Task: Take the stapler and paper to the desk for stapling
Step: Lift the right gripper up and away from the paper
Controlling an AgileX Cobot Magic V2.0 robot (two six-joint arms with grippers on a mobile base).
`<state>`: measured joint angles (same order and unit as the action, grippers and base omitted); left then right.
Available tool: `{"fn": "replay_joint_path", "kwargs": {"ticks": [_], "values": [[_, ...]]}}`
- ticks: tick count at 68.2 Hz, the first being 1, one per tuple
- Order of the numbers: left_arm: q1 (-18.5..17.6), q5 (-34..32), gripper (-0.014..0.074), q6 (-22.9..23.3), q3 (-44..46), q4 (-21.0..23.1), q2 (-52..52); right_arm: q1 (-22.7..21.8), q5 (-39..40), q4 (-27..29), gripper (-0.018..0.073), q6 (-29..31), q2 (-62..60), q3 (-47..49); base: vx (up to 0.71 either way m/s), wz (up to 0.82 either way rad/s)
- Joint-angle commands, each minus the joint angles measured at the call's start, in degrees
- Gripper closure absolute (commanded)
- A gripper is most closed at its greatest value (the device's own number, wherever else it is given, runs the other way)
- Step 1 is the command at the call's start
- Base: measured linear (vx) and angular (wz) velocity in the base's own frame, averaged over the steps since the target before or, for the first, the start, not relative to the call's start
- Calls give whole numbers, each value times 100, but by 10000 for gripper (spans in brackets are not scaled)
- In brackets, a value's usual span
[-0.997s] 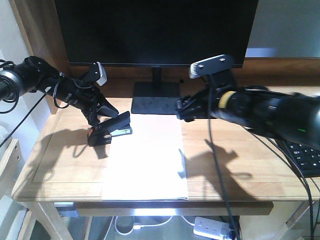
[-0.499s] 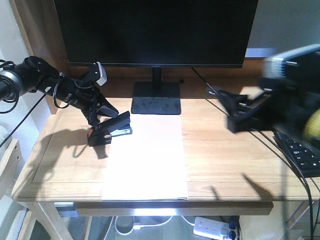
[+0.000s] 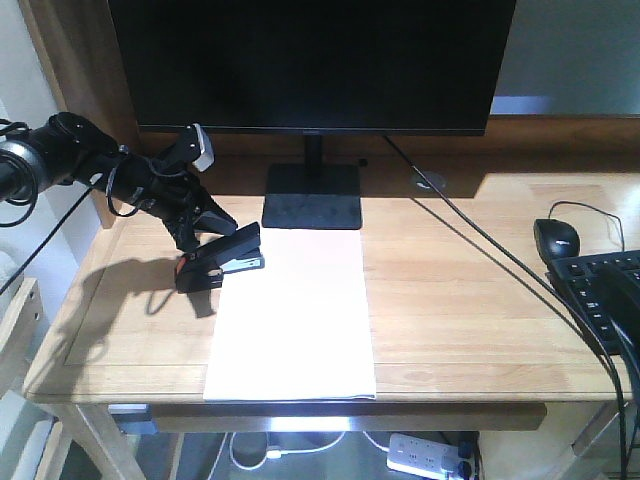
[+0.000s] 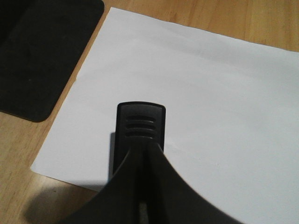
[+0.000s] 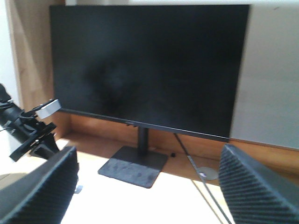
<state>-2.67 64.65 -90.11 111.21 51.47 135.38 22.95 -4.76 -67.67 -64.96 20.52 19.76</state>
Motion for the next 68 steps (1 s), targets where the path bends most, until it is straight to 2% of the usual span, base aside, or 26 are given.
{"fn": "replay_joint_path", "kwargs": {"ticks": [1, 15, 68], "values": [[-15, 70, 603, 0, 151, 351, -399, -17, 83, -31, -18, 16, -395, -102, 0, 0], [-15, 70, 603, 0, 151, 351, -399, -17, 82, -31, -18, 16, -911, -329, 0, 0], [-15, 70, 603, 0, 151, 351, -399, -17, 79, -31, -18, 16, -912, -348, 0, 0]]}}
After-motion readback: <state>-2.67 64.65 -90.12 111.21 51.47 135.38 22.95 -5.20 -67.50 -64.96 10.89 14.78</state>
